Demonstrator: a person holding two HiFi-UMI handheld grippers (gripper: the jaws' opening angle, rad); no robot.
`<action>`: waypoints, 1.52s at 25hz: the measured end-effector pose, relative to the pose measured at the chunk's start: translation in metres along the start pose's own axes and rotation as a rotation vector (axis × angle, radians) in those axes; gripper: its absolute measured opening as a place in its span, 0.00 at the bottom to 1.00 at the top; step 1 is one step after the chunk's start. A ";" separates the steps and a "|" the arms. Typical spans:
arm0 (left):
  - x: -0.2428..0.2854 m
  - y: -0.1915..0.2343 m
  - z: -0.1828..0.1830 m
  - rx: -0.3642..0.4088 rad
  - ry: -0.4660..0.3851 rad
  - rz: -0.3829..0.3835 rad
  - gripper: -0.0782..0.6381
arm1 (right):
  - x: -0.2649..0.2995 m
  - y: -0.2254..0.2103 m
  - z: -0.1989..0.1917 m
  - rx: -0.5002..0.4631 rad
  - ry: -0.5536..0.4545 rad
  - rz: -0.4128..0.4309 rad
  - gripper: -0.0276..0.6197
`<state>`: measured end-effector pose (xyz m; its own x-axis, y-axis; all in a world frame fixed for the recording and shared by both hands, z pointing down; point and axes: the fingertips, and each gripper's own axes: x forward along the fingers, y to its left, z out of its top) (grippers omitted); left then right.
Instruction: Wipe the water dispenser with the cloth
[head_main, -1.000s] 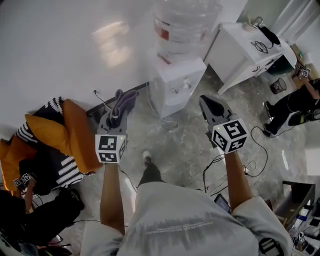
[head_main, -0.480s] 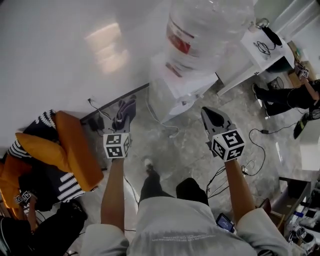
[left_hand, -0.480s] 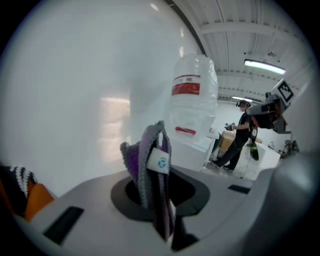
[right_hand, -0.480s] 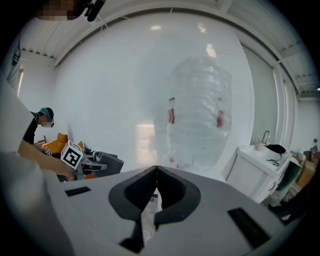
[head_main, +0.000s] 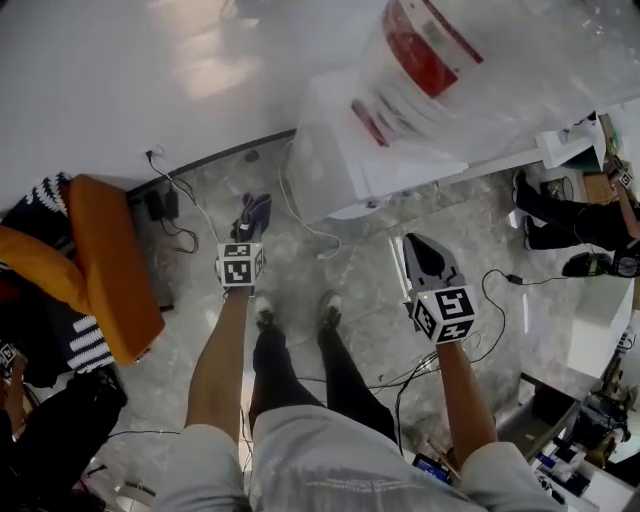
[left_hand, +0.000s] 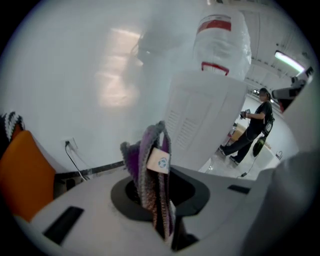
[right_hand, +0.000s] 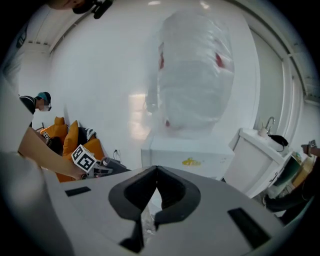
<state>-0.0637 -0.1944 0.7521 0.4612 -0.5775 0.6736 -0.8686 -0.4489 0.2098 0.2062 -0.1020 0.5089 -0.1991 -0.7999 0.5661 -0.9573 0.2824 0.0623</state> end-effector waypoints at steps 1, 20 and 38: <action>0.016 -0.005 -0.012 -0.024 0.019 -0.006 0.18 | 0.007 -0.004 -0.011 0.007 0.011 0.007 0.06; 0.237 -0.060 -0.144 -0.631 0.175 -0.172 0.18 | 0.094 -0.041 -0.121 0.042 0.119 0.088 0.06; 0.181 -0.123 -0.048 -0.719 0.066 -0.481 0.18 | 0.054 -0.058 -0.087 0.067 0.107 0.054 0.06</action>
<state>0.1184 -0.2110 0.8823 0.8159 -0.3850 0.4313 -0.4955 -0.0813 0.8648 0.2696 -0.1155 0.6078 -0.2307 -0.7224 0.6519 -0.9584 0.2846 -0.0238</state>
